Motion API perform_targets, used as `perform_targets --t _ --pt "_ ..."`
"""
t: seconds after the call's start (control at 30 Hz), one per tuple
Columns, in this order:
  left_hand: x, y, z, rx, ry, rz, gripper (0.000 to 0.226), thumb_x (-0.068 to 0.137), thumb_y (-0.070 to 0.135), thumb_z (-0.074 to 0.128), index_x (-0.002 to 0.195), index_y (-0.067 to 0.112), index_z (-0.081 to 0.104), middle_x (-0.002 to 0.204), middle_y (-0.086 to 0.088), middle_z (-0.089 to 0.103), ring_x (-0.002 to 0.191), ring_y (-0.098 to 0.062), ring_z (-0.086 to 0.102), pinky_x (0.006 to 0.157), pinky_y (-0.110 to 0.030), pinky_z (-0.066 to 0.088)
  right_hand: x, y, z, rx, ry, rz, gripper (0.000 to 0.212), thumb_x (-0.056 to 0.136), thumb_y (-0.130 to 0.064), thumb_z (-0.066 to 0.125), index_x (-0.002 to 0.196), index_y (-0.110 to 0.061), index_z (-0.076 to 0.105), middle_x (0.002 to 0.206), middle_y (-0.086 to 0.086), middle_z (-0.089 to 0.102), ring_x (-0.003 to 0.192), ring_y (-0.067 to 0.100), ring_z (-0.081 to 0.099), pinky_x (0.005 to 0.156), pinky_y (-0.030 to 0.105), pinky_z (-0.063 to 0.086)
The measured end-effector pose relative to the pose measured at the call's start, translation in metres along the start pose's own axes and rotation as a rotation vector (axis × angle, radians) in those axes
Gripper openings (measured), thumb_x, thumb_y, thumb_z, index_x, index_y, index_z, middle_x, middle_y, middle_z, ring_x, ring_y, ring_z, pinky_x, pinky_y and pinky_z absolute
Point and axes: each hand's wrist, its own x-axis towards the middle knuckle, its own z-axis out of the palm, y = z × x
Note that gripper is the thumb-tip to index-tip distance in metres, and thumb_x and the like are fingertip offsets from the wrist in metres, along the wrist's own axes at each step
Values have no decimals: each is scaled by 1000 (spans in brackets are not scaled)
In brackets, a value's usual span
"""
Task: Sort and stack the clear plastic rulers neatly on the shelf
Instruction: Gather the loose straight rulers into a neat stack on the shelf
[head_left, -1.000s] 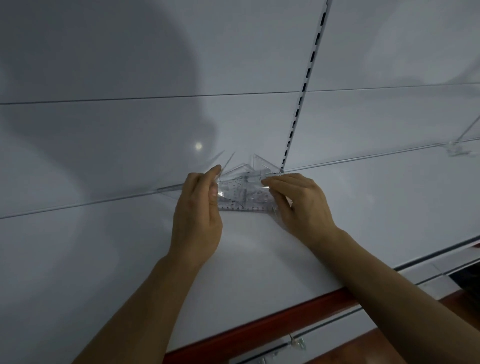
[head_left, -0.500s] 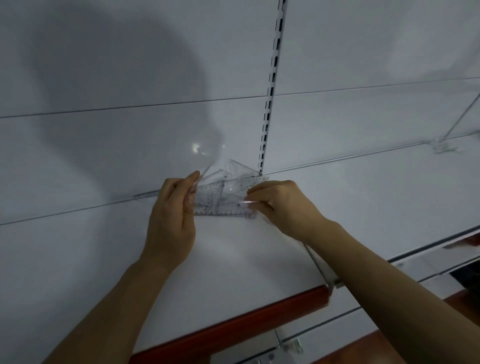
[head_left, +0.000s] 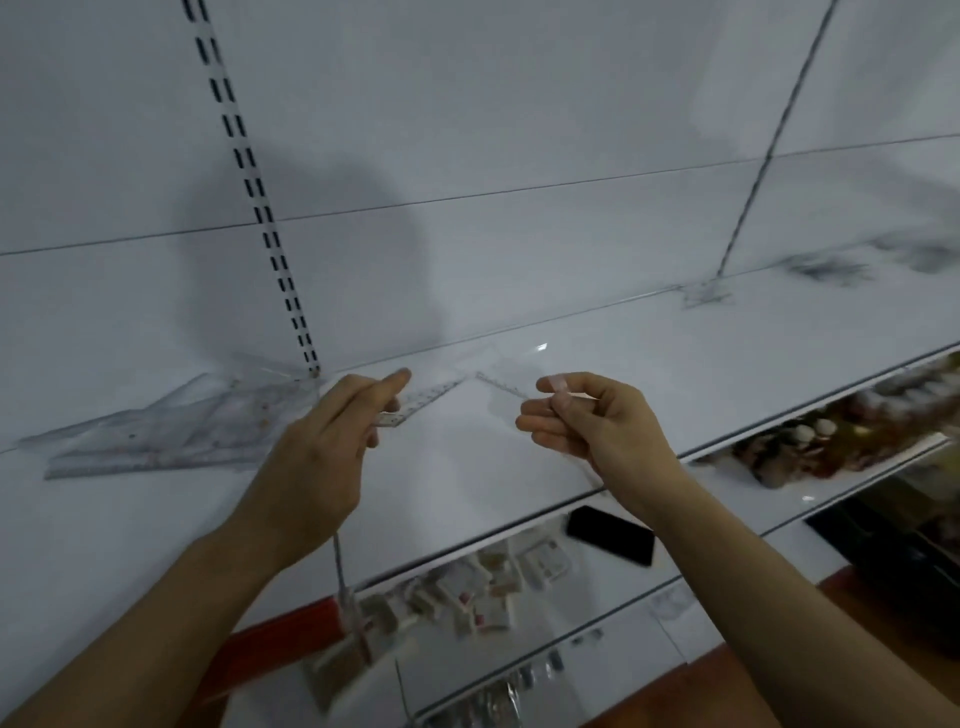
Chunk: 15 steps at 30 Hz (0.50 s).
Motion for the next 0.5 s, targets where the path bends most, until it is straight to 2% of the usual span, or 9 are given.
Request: perform_targets --t 0.07,0.2,0.23,0.3,0.37,0.43,0.5 --pt "25 25 33 -24 -20 66 52 92 -9 42 141 7 53 115 -1 56 84 -12 57 72 -29 57 -6 -10 -48 -99 93 -23 13 104 -3 51 106 3 63 92 22 76 82 33 76 70 33 63" --pt "84 74 89 0 -17 247 45 95 -4 39 134 4 60 123 -5 56 98 -19 60 73 -24 56 -22 -35 -140 -278 253 -74 12 102 -7 57 101 3 62 81 15 76 64 29 71 60 34 57" --pt "100 84 101 3 -17 267 47 94 -6 40 135 4 59 123 -6 55 98 -21 60 71 -28 56 -25 -42 -160 -318 291 -83 12 101 -9 60 99 2 65 79 14 76 59 26 68 59 35 56" --pt "129 104 122 6 -13 276 51 90 -10 42 137 3 58 123 -8 54 93 -26 62 65 -38 57 -29 -55 -197 -385 367 -106 14 98 -12 66 92 -1 72 70 12 73 52 20 61 52 32 52" --pt "156 122 142 8 -14 283 52 90 -7 43 139 2 56 123 -9 51 86 -30 61 61 -42 56 -29 -66 -228 -411 433 -133 16 96 -15 69 87 -4 76 62 16 66 47 16 55 47 25 46" --pt "178 136 160 -7 -26 306 51 91 -3 44 141 1 53 123 -9 48 81 -30 59 58 -41 53 -24 -73 -254 -434 480 -150 16 97 -16 66 90 -8 78 60 14 64 47 13 55 47 21 47" --pt "196 145 176 -23 -46 337 49 95 3 43 143 0 49 124 -10 47 77 -27 57 58 -39 51 -13 -74 -277 -434 492 -140 18 101 -12 60 97 -10 77 67 9 67 54 10 60 53 20 52"
